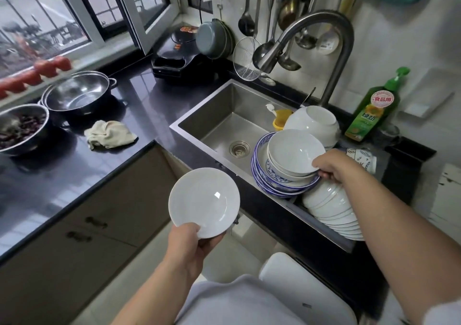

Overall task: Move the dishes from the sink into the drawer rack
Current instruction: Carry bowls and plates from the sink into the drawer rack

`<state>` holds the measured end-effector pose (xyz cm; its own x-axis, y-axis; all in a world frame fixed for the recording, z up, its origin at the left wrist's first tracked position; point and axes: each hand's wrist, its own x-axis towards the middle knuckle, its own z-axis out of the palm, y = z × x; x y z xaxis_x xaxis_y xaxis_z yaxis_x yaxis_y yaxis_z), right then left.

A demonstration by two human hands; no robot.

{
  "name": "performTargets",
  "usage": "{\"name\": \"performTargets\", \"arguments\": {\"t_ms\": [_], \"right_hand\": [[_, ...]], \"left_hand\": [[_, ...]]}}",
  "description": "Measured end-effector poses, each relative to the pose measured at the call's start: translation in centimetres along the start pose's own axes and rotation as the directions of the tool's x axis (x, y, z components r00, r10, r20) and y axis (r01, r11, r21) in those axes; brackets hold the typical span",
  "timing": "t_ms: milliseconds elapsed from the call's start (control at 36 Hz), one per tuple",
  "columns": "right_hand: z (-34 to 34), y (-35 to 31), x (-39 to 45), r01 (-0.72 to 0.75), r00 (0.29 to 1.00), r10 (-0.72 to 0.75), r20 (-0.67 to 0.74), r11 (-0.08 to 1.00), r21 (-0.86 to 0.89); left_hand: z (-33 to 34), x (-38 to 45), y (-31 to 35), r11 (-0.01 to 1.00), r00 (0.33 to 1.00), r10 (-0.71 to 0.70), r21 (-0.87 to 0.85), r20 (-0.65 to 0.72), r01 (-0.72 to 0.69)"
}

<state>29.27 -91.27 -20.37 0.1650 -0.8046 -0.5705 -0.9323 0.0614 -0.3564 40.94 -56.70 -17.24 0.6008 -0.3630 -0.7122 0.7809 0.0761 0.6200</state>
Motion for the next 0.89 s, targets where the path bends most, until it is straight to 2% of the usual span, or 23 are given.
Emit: {"name": "performTargets", "arguments": {"t_ms": [111,222,333,444,528,695,778,889], "right_hand": [[-0.9,-0.2,-0.7,-0.064,0.994,0.056,0.092,0.994,0.084],[-1.6,0.3,-1.4,-0.075,0.990,0.047,0.130,0.973,0.217],[-2.9,-0.2,-3.6,0.001,0.997,-0.029,0.067,0.925,0.381],[-3.5,-1.3,-7.1,0.108,0.991,-0.132,0.001,0.808,0.579],[-2.3,-3.0,-9.7,0.201,0.971,-0.239,-0.025,0.751,0.629],[5.6,-6.4,-15.6,0.259,0.921,-0.385,0.067,0.730,0.632],[10.7,-8.2,-18.3,0.237,0.900,-0.407,0.155,0.756,0.610],[18.1,-11.2,-23.4,0.275,0.851,-0.451,0.269,0.819,0.504]], "left_hand": [[-0.1,0.2,-0.1,1.000,1.000,-0.018,-0.009,-0.007,0.018],[0.1,0.1,0.0,1.000,1.000,-0.025,-0.015,-0.006,0.025],[-0.1,0.1,0.0,0.999,0.999,-0.039,-0.031,-0.012,0.038],[-1.1,0.2,-0.2,0.997,0.998,-0.062,-0.047,-0.024,0.061],[-2.3,0.2,-0.4,0.995,0.995,-0.084,-0.062,-0.051,0.081],[-7.6,-0.9,0.4,0.991,0.981,-0.116,-0.088,-0.155,0.104],[-11.6,-2.0,1.0,0.976,0.970,-0.169,-0.165,-0.175,0.140],[-20.0,-4.0,1.4,0.961,0.950,-0.172,-0.257,-0.261,0.103]]}}
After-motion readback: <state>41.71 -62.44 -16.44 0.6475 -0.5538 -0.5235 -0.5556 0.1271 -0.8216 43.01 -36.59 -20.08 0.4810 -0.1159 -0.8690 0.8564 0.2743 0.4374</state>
